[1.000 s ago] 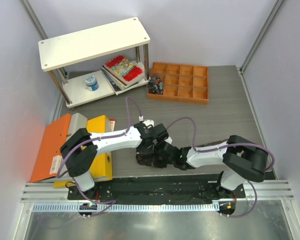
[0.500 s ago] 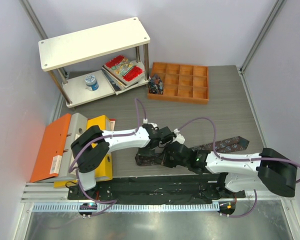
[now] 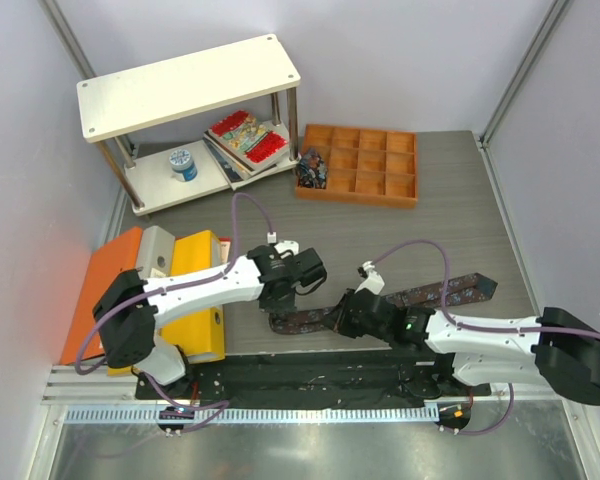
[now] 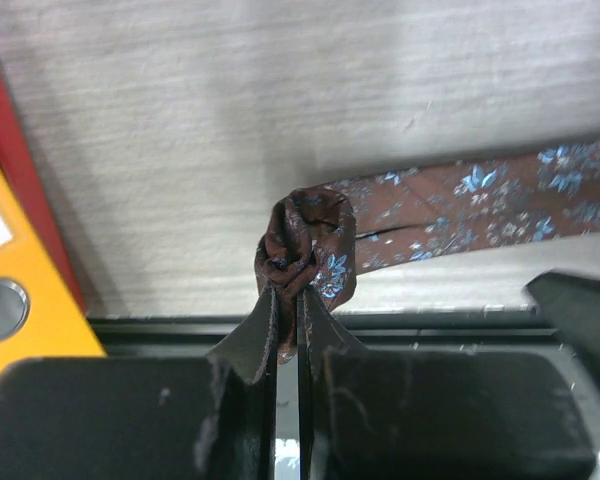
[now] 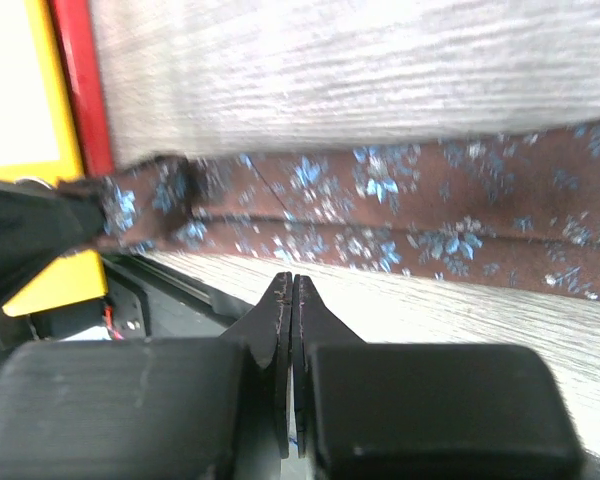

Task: Roll the ties
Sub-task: Roll the tie at the center of the board.

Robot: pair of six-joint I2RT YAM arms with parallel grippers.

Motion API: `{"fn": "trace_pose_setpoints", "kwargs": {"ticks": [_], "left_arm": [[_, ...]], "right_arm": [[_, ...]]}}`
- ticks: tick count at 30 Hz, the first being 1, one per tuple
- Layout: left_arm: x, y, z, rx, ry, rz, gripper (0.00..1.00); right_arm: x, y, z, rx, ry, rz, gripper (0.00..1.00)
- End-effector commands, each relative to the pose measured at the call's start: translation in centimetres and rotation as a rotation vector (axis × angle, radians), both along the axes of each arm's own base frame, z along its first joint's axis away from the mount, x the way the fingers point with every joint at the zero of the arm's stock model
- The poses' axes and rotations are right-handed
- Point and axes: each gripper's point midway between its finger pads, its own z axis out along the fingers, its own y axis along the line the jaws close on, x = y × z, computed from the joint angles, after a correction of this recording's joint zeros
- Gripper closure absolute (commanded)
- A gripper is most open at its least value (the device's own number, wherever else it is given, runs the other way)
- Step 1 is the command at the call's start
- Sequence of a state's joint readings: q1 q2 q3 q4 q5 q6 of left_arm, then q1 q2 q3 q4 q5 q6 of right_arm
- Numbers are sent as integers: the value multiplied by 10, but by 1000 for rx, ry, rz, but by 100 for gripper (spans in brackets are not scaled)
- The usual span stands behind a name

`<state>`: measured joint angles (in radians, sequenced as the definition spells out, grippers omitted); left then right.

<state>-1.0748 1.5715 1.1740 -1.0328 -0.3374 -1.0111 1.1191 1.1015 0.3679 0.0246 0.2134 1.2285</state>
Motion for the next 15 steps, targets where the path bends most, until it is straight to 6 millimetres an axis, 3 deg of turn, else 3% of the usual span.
{"fn": "trace_pose_setpoints", "kwargs": {"ticks": [1, 7, 10, 11, 12, 14, 15], "left_arm": [[-20, 15, 2, 15, 52, -33, 100], [-31, 18, -3, 33, 87, -57, 100], [-35, 16, -3, 29, 85, -71, 100], [-35, 16, -2, 24, 80, -73, 100], [-36, 16, -1, 18, 75, -66, 100], [-38, 20, -2, 12, 69, -63, 100], [-38, 21, -2, 4, 64, -57, 100]], "right_arm": [[13, -8, 12, 14, -55, -72, 98], [13, -14, 7, -21, -51, -81, 98], [18, -1, 17, -26, -82, -47, 97], [23, 13, 31, 19, -108, -30, 95], [22, 18, 24, -11, -105, 2, 94], [28, 35, 37, -8, -122, 31, 93], [29, 40, 33, -26, -118, 45, 94]]}}
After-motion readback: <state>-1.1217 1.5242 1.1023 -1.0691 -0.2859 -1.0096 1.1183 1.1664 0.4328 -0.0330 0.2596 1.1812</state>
